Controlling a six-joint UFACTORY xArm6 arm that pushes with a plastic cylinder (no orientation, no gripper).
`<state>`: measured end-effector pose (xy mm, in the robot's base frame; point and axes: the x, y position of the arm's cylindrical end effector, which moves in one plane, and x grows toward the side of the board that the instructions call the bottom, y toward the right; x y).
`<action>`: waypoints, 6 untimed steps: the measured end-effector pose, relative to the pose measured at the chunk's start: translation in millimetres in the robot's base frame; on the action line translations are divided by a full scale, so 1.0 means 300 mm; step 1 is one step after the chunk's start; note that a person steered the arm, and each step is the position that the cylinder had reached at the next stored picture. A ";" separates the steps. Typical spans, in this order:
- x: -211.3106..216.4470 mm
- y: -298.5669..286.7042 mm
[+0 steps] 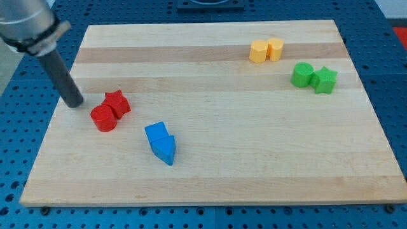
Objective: Push the red star to the bottom of the green circle
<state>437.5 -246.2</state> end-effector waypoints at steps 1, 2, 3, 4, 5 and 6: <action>0.005 0.108; 0.005 0.246; 0.005 0.475; 0.021 0.706; 0.045 0.870; 0.084 0.798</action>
<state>462.8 -6.9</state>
